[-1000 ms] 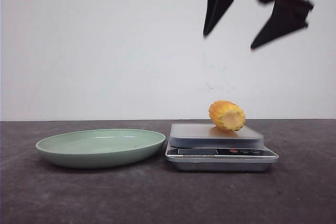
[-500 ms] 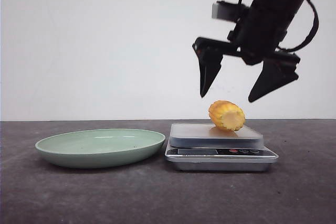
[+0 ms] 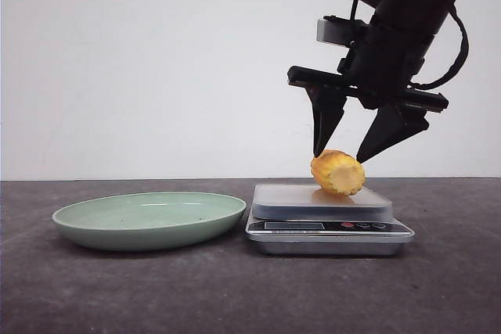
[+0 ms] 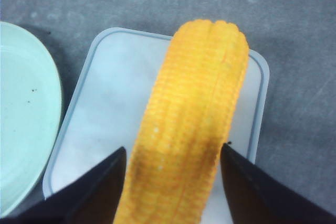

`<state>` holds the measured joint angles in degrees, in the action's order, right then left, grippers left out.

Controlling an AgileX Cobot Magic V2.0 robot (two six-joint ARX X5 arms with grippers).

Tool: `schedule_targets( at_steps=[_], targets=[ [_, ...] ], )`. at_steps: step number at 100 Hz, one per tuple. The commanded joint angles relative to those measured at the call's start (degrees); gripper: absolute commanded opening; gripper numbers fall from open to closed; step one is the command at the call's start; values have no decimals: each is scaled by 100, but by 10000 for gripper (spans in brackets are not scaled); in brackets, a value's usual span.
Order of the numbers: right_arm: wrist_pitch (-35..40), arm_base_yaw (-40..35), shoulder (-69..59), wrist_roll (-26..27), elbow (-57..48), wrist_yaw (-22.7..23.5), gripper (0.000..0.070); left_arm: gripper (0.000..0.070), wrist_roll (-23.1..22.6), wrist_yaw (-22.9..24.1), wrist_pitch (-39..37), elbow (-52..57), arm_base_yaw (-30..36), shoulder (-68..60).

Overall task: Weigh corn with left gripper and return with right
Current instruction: 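Lower the right gripper over the corn on the scale and close on it, then lift the corn with the right gripper and carry it over the green plate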

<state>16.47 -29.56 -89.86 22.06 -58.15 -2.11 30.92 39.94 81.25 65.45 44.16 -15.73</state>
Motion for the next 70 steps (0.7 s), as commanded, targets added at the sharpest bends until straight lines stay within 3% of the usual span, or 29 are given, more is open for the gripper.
schedule_targets(
  at_steps=[1,18,32,70],
  targets=[
    [-20,-31,-168,197,-122,61,326,434,22,-7,92,66,48,11],
    [-9,-70,-387,310,-122,72,284,434,22,-7,101,66,48,11],
    [-28,-114,-422,304,-122,42,0,434,22,-7,98,66,48,11],
    [-166,-361,11,240,-341,35,0,434,17,-9,15,66,48,11]
  ],
)
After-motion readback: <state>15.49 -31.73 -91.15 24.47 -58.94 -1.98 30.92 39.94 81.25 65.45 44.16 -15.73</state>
